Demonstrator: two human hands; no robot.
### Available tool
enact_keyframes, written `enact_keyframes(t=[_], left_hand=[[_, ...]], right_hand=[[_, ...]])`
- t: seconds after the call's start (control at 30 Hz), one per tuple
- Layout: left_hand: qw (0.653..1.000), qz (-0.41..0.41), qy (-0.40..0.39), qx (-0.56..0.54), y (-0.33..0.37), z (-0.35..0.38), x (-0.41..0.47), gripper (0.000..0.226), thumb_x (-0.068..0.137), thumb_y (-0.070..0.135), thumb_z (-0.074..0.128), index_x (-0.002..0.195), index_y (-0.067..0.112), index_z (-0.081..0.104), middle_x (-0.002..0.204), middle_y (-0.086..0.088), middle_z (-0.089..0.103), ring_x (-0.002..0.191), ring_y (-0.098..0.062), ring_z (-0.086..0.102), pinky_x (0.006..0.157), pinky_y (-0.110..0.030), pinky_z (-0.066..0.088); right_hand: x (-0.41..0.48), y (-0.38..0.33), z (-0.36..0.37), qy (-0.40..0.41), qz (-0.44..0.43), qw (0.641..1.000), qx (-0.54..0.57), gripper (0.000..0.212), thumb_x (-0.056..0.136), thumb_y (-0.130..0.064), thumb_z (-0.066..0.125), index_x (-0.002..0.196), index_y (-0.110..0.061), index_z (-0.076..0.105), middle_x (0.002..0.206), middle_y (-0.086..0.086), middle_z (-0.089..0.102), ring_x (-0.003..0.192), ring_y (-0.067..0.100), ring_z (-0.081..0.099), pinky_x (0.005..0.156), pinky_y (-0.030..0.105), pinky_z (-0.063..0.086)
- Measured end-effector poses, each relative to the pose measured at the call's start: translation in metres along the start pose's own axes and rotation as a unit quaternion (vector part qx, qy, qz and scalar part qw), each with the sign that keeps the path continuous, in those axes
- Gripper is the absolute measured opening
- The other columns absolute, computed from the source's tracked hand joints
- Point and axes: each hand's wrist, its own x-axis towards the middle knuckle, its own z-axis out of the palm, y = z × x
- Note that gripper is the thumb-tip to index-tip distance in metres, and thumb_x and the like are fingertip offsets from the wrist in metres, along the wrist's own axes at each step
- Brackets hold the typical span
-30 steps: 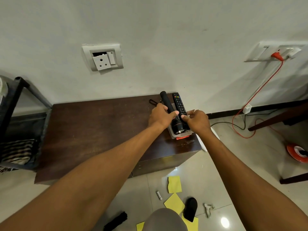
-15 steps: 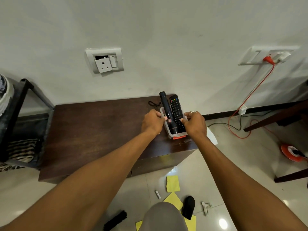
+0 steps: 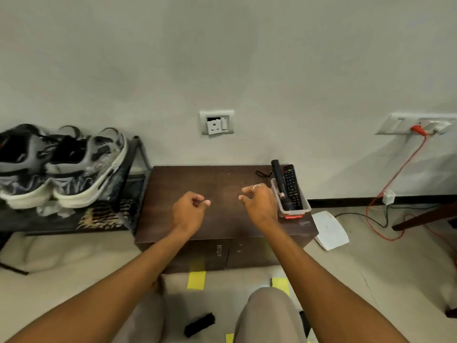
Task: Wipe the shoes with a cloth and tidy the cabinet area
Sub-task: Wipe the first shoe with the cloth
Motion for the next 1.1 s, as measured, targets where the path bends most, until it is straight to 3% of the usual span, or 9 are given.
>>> enact_keyframes(t=[0.23,0.33,0.43,0.53,0.63,0.77,0.9,1.0,1.1], left_hand=[[0.987,-0.039,0.150,-0.037,-0.023,-0.132,-0.029,0.012,0.093,0.029,0.071,0.094,0.020,0.063,0.082,0.005,0.063,0.079,-0.015,0.063,0.064,-0.027,0.043],[0.979,-0.037,0.193,-0.062,-0.028,-0.176,-0.040,0.013,0.094,0.029,0.069,0.097,0.019,0.062,0.081,0.005,0.062,0.078,-0.016,0.063,0.069,-0.032,0.047],[0.973,-0.015,0.228,-0.042,-0.031,-0.218,-0.036,0.011,0.093,0.030,0.068,0.096,0.024,0.061,0.086,0.006,0.062,0.080,-0.015,0.061,0.073,-0.033,0.048],[0.969,0.023,0.246,-0.026,-0.031,-0.256,-0.018,0.016,0.093,0.028,0.068,0.104,0.022,0.059,0.105,0.002,0.059,0.093,-0.013,0.058,0.082,-0.031,0.047],[0.975,0.017,0.222,-0.027,-0.033,-0.280,0.004,0.036,0.095,0.031,0.068,0.124,0.018,0.054,0.125,0.000,0.046,0.108,-0.012,0.049,0.094,-0.026,0.041],[0.986,0.020,0.165,-0.023,-0.053,-0.282,0.030,0.059,0.089,0.045,0.073,0.139,0.026,0.048,0.142,-0.001,0.036,0.125,-0.013,0.043,0.102,-0.026,0.038],[0.979,0.061,0.194,-0.016,-0.070,-0.279,0.041,0.058,0.086,0.058,0.071,0.135,0.032,0.055,0.133,0.003,0.049,0.118,-0.006,0.048,0.092,-0.019,0.039],[0.973,0.101,0.206,0.014,-0.076,-0.283,0.049,0.055,0.084,0.063,0.070,0.127,0.031,0.059,0.120,0.008,0.060,0.107,-0.005,0.056,0.087,-0.019,0.047],[0.970,0.138,0.192,0.060,-0.077,-0.288,0.052,0.045,0.088,0.060,0.067,0.120,0.029,0.062,0.099,0.012,0.063,0.092,-0.006,0.060,0.079,-0.025,0.052]], right_hand=[[-0.066,-0.098,0.059,-0.128,-0.076,0.986,0.080,0.026,0.092,-0.026,0.076,0.117,-0.019,0.072,0.114,-0.007,0.066,0.099,0.001,0.060,0.090,0.020,0.053],[-0.091,-0.141,0.094,-0.184,-0.123,0.972,0.078,0.028,0.092,-0.025,0.075,0.119,-0.018,0.072,0.104,-0.011,0.063,0.088,-0.003,0.057,0.071,0.003,0.043],[-0.108,-0.176,0.128,-0.225,-0.142,0.960,0.089,0.023,0.094,-0.023,0.073,0.115,-0.013,0.073,0.098,-0.007,0.065,0.080,-0.001,0.059,0.075,0.014,0.053],[-0.116,-0.199,0.166,-0.242,-0.143,0.954,0.102,0.020,0.095,-0.024,0.071,0.110,-0.011,0.075,0.104,0.001,0.074,0.092,0.012,0.069,0.087,0.030,0.058],[-0.115,-0.214,0.200,-0.289,-0.136,0.944,0.080,0.026,0.096,-0.024,0.068,0.117,-0.010,0.075,0.119,0.004,0.074,0.112,0.017,0.068,0.096,0.024,0.050],[-0.105,-0.233,0.246,-0.358,-0.158,0.920,0.031,0.030,0.100,-0.020,0.061,0.123,-0.003,0.071,0.126,0.013,0.071,0.118,0.025,0.065,0.101,0.029,0.048],[-0.084,-0.254,0.289,-0.372,-0.156,0.915,-0.020,0.036,0.102,-0.009,0.052,0.134,0.005,0.059,0.135,0.026,0.061,0.124,0.036,0.058,0.104,0.036,0.043],[-0.064,-0.266,0.312,-0.320,-0.147,0.935,-0.046,0.039,0.098,-0.005,0.051,0.136,0.001,0.056,0.138,0.023,0.056,0.125,0.040,0.054,0.102,0.041,0.045],[-0.044,-0.263,0.328,-0.256,-0.146,0.952,-0.078,0.046,0.100,-0.007,0.051,0.146,-0.004,0.047,0.151,0.018,0.046,0.140,0.037,0.040,0.108,0.024,0.029]])
